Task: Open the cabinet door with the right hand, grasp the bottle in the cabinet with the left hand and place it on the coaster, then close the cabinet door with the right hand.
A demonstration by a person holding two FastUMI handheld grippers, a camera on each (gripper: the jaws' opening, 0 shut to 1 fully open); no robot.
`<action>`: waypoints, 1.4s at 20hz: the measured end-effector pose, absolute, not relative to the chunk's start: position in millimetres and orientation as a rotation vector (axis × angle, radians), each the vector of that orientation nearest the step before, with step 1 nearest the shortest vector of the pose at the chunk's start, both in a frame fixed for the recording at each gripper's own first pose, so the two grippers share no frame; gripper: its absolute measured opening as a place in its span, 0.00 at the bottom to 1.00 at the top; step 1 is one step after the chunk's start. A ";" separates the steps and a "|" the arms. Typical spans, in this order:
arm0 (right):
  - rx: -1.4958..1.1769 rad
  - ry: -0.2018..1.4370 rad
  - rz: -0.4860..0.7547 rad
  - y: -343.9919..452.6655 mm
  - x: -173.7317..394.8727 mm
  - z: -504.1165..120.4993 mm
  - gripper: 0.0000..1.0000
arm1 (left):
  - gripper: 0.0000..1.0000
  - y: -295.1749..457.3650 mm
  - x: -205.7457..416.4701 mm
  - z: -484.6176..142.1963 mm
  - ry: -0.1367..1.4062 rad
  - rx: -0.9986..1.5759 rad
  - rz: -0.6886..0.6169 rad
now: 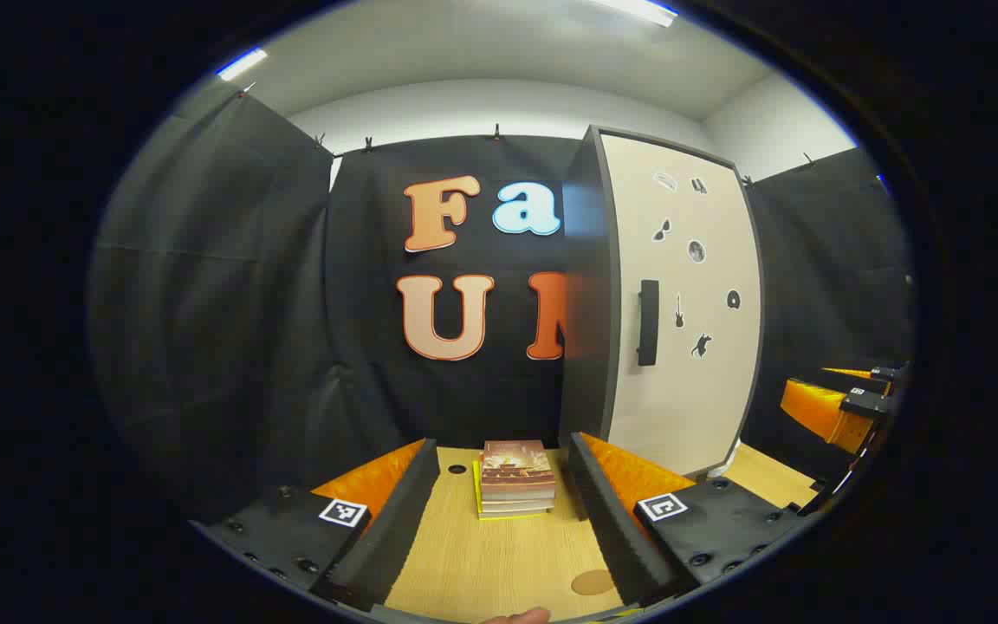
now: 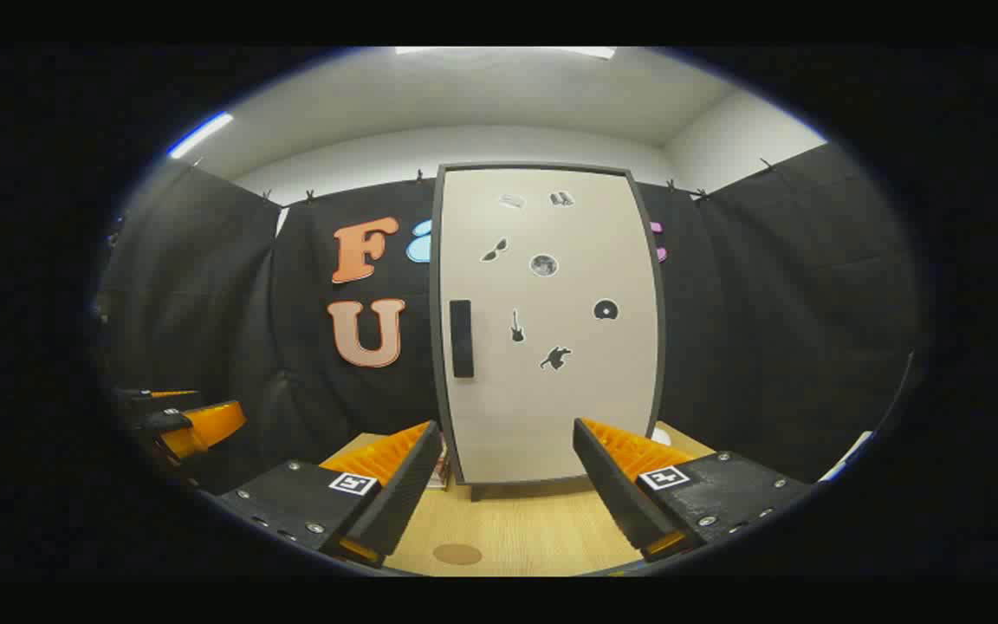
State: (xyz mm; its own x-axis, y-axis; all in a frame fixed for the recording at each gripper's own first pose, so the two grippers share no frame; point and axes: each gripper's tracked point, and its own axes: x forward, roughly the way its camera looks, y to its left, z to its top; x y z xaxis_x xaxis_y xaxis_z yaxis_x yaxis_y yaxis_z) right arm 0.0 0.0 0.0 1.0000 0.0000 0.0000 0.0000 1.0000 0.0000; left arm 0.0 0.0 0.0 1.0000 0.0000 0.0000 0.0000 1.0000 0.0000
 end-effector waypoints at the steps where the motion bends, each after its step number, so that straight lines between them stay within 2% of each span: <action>1: 0.000 -0.003 -0.001 -0.4 0.6 0.7 0.94 | 1.00 -1.5 -0.8 0.6 0.000 0.001 -0.001; 2: -0.001 -0.002 -0.004 -2.0 0.8 0.2 0.94 | 0.98 -1.2 -1.3 1.6 -0.001 0.001 0.001; 18: 0.008 0.014 0.002 3.5 17.8 -3.2 0.94 | 0.98 10.7 6.7 -9.3 0.036 0.019 0.004; 28: -0.009 0.006 0.047 34.9 78.1 13.0 0.94 | 0.98 33.5 28.4 -17.0 0.053 0.015 0.020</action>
State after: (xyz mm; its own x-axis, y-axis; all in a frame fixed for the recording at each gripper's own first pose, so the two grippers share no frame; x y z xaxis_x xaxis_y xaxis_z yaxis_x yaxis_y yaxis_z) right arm 78.1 34.9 13.0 0.9989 0.0465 -0.0064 -0.0466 0.9989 -0.0093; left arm 28.4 33.5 -17.0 0.9984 0.0204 -0.0530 -0.0196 0.9997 0.0156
